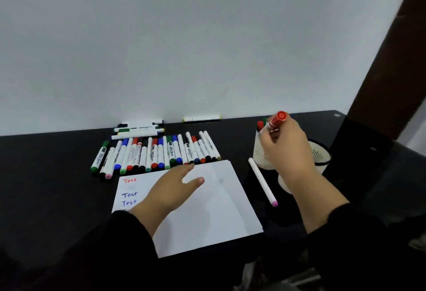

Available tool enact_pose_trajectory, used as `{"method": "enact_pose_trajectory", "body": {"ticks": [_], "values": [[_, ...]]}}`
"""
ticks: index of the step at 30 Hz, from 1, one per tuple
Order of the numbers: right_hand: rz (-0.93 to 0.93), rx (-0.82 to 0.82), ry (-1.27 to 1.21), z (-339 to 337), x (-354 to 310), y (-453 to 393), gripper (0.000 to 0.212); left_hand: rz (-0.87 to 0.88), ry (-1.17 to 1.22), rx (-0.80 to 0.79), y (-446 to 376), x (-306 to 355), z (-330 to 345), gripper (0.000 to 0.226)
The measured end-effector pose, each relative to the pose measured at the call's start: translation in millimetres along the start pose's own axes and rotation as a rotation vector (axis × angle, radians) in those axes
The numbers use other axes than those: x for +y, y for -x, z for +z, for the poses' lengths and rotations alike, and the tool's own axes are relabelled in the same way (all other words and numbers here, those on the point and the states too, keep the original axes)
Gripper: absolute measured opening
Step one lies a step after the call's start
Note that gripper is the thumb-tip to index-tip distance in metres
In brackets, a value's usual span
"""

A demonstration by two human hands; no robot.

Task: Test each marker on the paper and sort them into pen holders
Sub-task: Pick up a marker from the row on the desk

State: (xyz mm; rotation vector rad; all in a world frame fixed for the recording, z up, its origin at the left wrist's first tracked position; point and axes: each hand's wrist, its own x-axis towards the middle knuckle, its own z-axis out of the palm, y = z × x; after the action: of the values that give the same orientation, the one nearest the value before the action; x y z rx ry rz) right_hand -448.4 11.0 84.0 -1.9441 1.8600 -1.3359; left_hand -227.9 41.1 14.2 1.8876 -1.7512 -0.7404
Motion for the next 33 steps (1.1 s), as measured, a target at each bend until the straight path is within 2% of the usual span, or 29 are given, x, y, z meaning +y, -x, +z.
{"method": "enact_pose_trajectory", "body": {"ticks": [3,7,15,21,26,30,33], "values": [[0.04,0.026,0.043,-13,11,-14,0.016,0.005,-0.138,-0.039,-15,-9,12,0.068],[0.099,-0.031,0.093,-12,24,-27,0.018,-0.017,-0.328,-0.079,-31,-27,21,0.076],[0.158,-0.178,0.212,5,36,-47,0.027,0.004,-0.328,-0.002,-34,-41,32,0.075],[0.199,-0.175,0.175,16,35,-56,0.032,0.001,-0.326,0.008,-37,-44,35,0.075],[0.146,-0.17,0.232,15,33,-50,0.056,-0.003,-0.299,0.026,-37,-46,35,0.073],[0.098,-0.192,0.354,14,31,-48,0.055,-0.002,-0.299,0.024,-37,-47,35,0.074],[0.055,-0.22,0.445,13,30,-48,0.044,-0.005,-0.295,0.017,-36,-46,35,0.074]]}}
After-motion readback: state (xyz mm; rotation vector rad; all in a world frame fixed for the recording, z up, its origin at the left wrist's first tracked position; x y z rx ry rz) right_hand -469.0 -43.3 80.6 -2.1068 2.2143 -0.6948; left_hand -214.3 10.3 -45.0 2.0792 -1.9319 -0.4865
